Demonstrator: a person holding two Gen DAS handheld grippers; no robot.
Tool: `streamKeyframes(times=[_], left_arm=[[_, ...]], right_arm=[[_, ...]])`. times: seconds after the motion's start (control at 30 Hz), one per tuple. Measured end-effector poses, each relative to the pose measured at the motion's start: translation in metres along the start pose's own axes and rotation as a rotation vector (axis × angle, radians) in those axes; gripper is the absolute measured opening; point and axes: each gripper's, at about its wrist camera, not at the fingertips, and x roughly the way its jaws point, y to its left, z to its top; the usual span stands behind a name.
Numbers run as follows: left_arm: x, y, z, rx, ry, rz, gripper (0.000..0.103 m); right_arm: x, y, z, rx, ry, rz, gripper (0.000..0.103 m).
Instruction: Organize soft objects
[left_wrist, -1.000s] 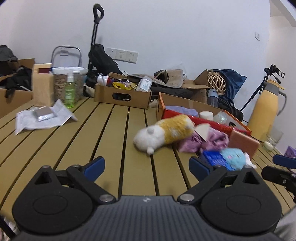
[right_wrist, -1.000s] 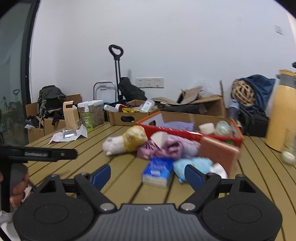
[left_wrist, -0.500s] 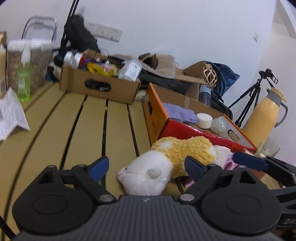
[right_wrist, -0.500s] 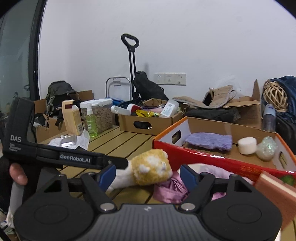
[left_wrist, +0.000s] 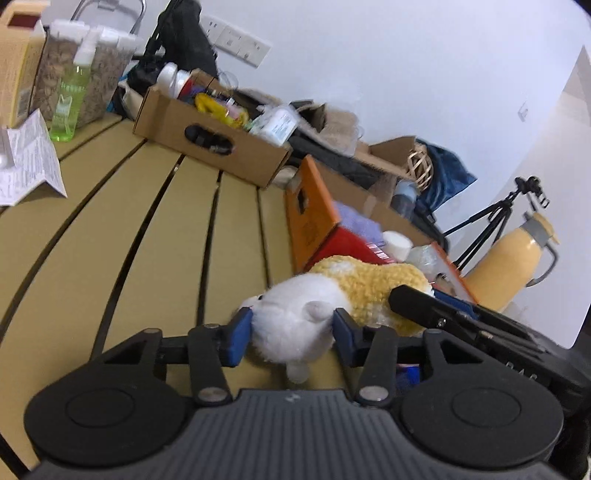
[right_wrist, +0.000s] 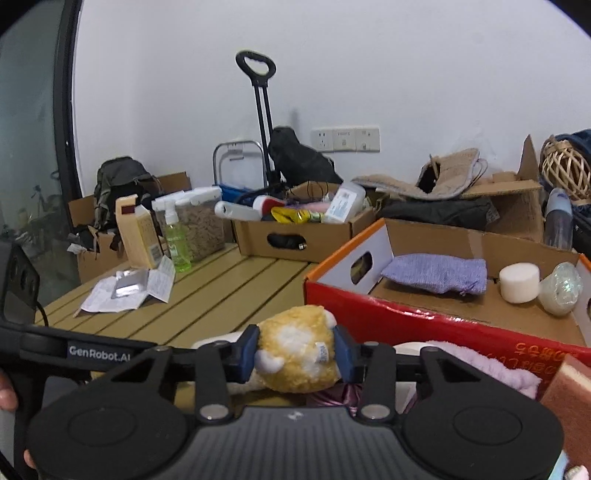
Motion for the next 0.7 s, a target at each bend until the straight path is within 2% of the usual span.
streamKeyframes(times=[0.17, 0.33, 0.5, 0.7], left_arm=[[-0.044, -0.042, -0.015, 0.037, -0.066, -0.04, 0.045], [-0.058, -0.089, -0.023, 0.088, -0.083, -0.113, 0.045], [-0.038, -0.135, -0.016, 0.136, -0.073, -0.17, 0.045], [0.021, -0.175, 0.01, 0.166, -0.007, -0.189, 0.045]], right_arm=[[-0.063, 0.01, -0.005, -0.013, -0.094, -0.011, 0.042], [-0.134, 0.006, -0.013, 0.027, -0.159, -0.062, 0.042], [-0.175, -0.021, -0.009, 0.067, -0.213, -0.124, 0.042], [-0.18, -0.081, 0.003, 0.151, -0.243, -0.16, 0.041]])
